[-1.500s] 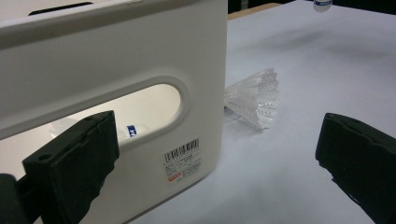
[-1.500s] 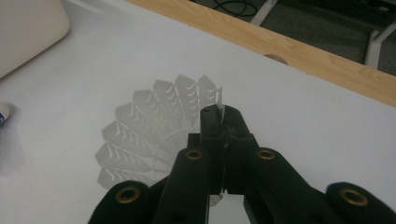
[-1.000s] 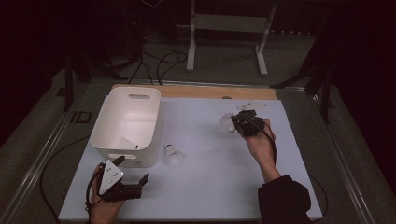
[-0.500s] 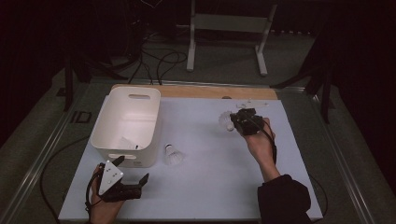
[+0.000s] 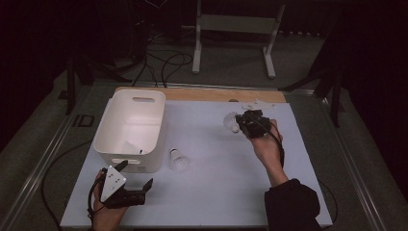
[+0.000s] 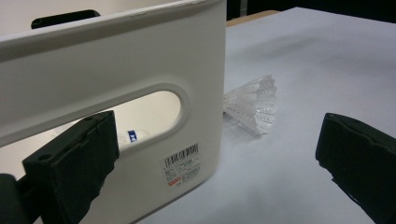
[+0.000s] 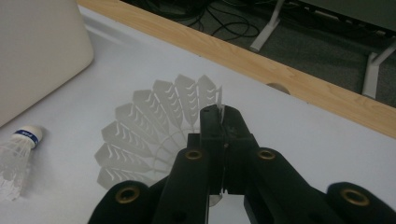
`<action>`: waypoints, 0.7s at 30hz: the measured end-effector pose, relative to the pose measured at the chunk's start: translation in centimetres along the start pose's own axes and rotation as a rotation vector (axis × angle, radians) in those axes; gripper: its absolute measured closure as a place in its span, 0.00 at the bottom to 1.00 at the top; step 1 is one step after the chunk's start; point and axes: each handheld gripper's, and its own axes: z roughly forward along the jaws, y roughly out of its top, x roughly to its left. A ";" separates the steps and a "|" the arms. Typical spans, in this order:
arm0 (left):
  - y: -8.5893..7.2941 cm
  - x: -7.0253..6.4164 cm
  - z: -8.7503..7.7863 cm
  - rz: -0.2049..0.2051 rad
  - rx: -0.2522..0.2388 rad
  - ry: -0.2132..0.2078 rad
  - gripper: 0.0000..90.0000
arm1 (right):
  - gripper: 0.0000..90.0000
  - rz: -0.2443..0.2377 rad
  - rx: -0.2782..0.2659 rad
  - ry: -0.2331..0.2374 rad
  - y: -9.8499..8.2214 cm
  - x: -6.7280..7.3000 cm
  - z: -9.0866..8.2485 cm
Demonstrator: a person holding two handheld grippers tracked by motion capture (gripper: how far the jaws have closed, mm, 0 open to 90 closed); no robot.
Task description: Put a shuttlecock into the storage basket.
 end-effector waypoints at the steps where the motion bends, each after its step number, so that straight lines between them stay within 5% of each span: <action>1: 0.0 0.0 0.0 0.000 -0.001 -0.001 0.00 | 0.99 -0.001 -0.002 -0.001 0.0 0.0 0.0; 21: 0.0 0.1 -0.1 -0.004 -0.009 -0.002 0.00 | 0.99 -0.013 -0.009 0.014 0.5 0.8 -0.1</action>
